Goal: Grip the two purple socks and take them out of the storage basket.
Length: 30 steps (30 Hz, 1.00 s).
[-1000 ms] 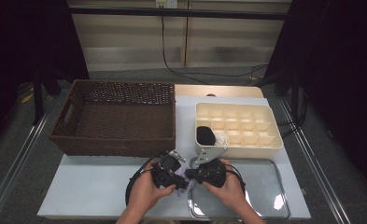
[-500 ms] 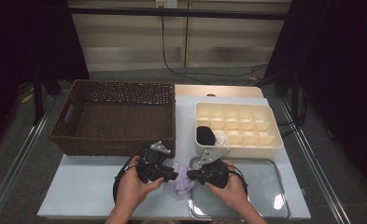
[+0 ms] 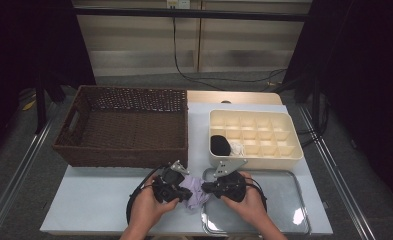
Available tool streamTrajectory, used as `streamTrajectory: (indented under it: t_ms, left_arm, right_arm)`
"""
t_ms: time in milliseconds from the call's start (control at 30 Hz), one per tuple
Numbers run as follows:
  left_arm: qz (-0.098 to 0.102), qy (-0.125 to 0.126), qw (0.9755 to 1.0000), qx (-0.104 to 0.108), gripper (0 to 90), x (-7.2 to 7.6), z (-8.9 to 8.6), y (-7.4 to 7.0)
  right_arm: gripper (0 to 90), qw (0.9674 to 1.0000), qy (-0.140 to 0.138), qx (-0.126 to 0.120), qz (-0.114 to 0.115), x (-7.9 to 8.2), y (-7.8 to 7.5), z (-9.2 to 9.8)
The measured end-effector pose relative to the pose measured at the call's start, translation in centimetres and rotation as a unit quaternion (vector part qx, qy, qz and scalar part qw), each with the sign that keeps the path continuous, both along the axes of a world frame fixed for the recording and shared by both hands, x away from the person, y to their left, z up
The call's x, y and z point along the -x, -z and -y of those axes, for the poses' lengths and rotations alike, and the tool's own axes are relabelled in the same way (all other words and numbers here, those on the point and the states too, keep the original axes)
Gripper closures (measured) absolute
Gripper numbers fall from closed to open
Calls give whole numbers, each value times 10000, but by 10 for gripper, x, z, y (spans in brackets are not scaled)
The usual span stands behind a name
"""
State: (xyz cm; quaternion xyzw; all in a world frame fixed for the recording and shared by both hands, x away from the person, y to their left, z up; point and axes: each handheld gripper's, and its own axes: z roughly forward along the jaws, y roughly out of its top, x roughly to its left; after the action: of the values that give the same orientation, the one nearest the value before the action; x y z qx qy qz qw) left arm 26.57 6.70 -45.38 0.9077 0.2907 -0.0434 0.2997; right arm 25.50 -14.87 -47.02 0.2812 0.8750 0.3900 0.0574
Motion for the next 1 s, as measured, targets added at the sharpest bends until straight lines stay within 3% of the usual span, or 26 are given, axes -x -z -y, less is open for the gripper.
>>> streamTrajectory:
  t_ms: [200,500,700,833,1000]
  left_arm:
    - [24,14,10000,-16,842,2,3,2]
    - [60,3,10000,3,845,2,3,3]
    - [48,-63,10000,56,844,3,3,3]
    - [52,-7,10000,42,839,2,2,3]
    - [106,-109,9998,91,781,1,-2,-2]
  right_arm:
    - [867,10000,20,58,78,-2,-6,-1]
    - [865,9997,-30,-108,225,-6,-23,-15]
    - [859,9997,-178,-20,182,-5,-15,-30]
    - [868,9997,-174,151,94,-3,-7,-27]
    - [870,9999,-152,37,44,0,-5,-21]
